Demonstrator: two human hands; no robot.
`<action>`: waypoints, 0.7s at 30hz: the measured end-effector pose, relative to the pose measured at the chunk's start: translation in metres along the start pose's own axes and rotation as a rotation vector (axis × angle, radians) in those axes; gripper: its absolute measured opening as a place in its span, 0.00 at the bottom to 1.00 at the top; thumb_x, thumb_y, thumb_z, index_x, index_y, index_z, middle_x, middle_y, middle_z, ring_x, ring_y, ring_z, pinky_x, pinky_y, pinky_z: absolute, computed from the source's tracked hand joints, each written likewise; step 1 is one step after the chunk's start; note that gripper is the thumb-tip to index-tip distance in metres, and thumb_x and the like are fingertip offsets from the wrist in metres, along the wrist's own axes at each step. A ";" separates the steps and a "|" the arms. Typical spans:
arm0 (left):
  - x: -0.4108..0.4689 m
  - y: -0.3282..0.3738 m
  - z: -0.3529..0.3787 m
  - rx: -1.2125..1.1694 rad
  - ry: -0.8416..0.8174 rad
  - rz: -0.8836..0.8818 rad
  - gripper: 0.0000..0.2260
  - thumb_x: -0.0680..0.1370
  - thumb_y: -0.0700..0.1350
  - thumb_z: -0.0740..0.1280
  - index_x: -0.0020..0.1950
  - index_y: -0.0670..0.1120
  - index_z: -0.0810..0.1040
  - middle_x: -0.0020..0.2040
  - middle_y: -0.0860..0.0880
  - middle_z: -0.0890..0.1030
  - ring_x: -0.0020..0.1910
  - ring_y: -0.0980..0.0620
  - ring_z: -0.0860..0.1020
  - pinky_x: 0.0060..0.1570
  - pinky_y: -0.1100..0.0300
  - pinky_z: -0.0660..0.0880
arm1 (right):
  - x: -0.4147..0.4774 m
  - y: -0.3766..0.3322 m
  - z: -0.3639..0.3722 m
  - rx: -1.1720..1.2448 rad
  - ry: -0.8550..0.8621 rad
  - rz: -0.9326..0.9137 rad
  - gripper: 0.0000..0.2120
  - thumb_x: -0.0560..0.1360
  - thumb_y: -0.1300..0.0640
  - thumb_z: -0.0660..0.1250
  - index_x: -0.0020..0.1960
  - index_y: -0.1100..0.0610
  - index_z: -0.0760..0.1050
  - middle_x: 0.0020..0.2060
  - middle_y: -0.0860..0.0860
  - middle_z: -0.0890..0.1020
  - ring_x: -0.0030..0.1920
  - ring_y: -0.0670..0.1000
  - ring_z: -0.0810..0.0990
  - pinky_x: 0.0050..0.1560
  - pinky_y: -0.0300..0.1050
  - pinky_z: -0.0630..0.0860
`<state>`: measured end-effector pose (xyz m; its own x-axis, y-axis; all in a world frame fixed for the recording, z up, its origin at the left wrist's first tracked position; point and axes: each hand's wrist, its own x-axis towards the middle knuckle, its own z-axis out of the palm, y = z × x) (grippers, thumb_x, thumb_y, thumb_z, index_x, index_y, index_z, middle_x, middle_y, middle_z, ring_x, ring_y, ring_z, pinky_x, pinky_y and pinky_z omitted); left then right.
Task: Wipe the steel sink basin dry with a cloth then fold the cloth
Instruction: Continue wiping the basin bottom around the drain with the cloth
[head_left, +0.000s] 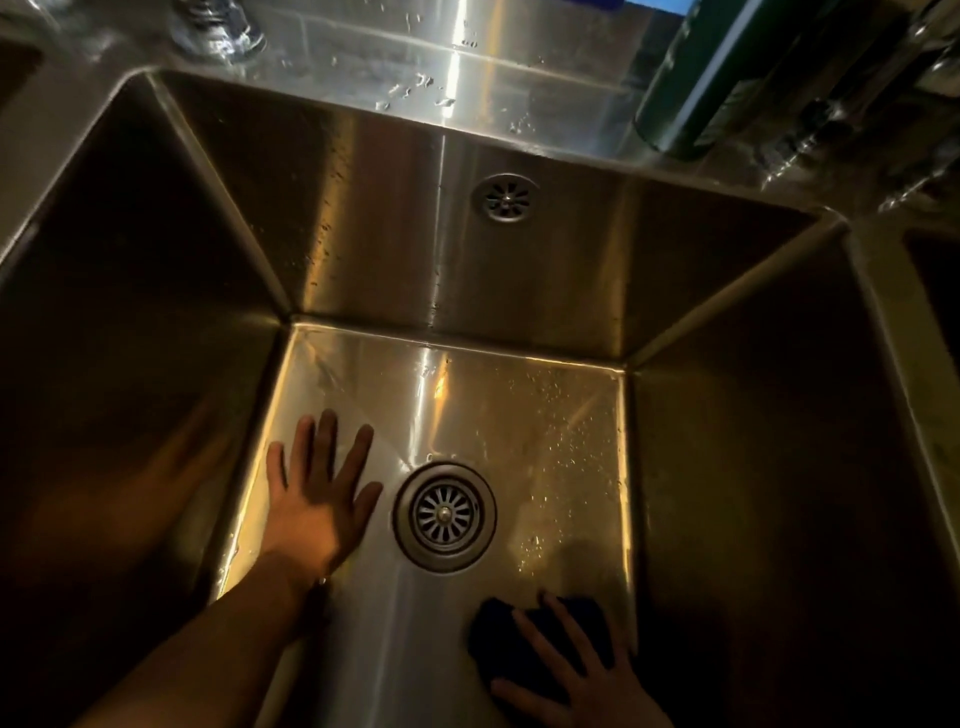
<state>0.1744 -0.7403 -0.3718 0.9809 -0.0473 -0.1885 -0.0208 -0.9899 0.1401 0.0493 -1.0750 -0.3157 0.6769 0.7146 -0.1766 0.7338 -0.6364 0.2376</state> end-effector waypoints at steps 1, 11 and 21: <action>0.000 -0.001 0.003 -0.005 0.014 0.005 0.29 0.79 0.63 0.44 0.77 0.53 0.57 0.78 0.41 0.53 0.77 0.39 0.49 0.70 0.36 0.48 | 0.001 0.001 0.002 0.015 -0.018 -0.020 0.29 0.73 0.33 0.62 0.72 0.34 0.59 0.71 0.49 0.66 0.71 0.61 0.60 0.62 0.70 0.66; 0.003 -0.004 0.014 0.029 0.105 0.002 0.30 0.76 0.61 0.53 0.77 0.56 0.54 0.78 0.43 0.55 0.77 0.41 0.49 0.72 0.38 0.47 | 0.014 0.008 0.018 0.155 -0.053 0.022 0.27 0.76 0.33 0.53 0.73 0.37 0.59 0.74 0.54 0.63 0.73 0.60 0.57 0.54 0.67 0.73; 0.004 -0.008 0.022 0.083 0.139 0.006 0.31 0.75 0.61 0.54 0.77 0.56 0.54 0.78 0.44 0.53 0.77 0.41 0.49 0.72 0.38 0.47 | 0.056 0.022 0.033 0.414 -0.053 0.458 0.29 0.72 0.38 0.58 0.72 0.43 0.63 0.76 0.53 0.58 0.76 0.60 0.54 0.62 0.69 0.66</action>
<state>0.1742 -0.7360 -0.3954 0.9979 -0.0402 -0.0504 -0.0372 -0.9976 0.0586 0.1053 -1.0586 -0.3522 0.9227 0.3333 -0.1939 0.3219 -0.9426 -0.0884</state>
